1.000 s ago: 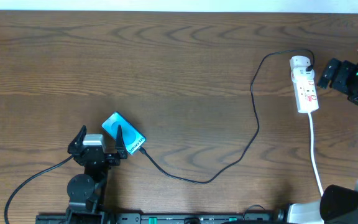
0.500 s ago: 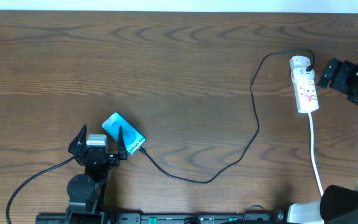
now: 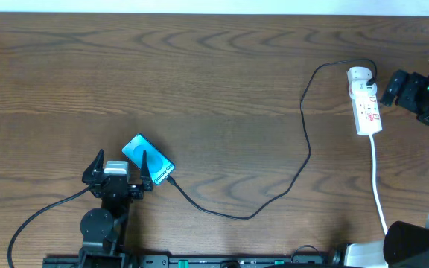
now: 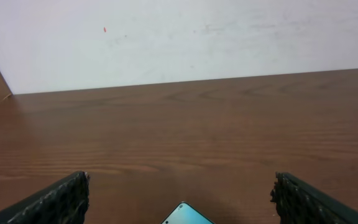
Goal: Plug charger to phone and switch on socket
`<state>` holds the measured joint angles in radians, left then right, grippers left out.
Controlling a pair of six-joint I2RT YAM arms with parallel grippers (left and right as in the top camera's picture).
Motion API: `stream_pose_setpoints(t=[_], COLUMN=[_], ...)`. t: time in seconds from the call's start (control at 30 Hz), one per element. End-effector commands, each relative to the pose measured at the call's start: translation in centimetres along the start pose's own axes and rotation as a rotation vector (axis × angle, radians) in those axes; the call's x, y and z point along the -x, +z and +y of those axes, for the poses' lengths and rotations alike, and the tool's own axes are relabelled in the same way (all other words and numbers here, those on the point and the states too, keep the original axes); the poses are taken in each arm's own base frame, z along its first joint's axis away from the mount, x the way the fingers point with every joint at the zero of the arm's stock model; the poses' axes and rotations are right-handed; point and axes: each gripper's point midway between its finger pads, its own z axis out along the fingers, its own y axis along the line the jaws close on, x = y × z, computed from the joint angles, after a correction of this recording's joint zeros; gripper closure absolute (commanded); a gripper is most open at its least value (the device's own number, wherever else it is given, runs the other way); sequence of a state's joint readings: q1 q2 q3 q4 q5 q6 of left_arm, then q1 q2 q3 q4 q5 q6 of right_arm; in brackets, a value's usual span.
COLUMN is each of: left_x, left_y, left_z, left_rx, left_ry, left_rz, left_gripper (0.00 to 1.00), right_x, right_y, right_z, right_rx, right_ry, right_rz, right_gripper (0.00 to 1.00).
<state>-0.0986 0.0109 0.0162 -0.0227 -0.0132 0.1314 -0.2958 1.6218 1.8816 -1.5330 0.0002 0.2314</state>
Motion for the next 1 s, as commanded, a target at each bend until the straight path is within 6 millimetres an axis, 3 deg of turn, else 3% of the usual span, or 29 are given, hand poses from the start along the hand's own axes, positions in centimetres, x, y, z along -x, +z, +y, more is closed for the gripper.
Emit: stream_pose_setpoints(t=[0.0,0.13,0.23,0.3,0.37,0.53,0.67,0.83,0.93,0.97], left_x=[-1.7,-1.7,-1.7,-1.7,-1.7,-1.7,-1.7,-1.7,-1.7,-1.7], left_y=[0.0,0.0,0.0,0.0,0.0,0.0,0.0,0.0,0.0,0.0], left_z=[0.3,0.3,0.3,0.3,0.3,0.3,0.3,0.3,0.3,0.3], left_rx=[0.016,0.016,0.016,0.016,0.016,0.016,0.016,0.016,0.016,0.016], left_ry=[0.010,0.010,0.010,0.010,0.010,0.010,0.010,0.010,0.010,0.010], left_rz=[0.058,0.058,0.058,0.058,0.058,0.058,0.058,0.058,0.058,0.058], left_gripper=[0.05,0.06,0.06,0.06,0.06,0.06,0.06,0.06,0.06,0.06], right_x=[0.0,0.0,0.9,1.5,1.6,1.9,1.3,-0.6,-2.1,-3.2], right_y=[-0.5,-0.5,-1.0,-1.8,-3.0,-8.0,-10.0,-9.1,-6.8,-5.0], right_z=[0.0,0.0,-1.0,-0.6,0.5,4.6,5.8,5.8,5.3,4.9], right_rx=[-0.002,-0.001,-0.060,-0.031,0.026,0.187,0.260,0.338,0.385,0.398], right_ry=[0.013,0.013,-0.015,0.000,-0.013,-0.106,-0.131,-0.124,-0.110,-0.112], right_rz=[-0.015,-0.016,-0.070,-0.124,-0.184,-0.531,-0.774,-0.987,-1.117,-1.174], right_gripper=[0.01,0.01,0.01,0.01,0.01,0.01,0.01,0.01,0.01,0.01])
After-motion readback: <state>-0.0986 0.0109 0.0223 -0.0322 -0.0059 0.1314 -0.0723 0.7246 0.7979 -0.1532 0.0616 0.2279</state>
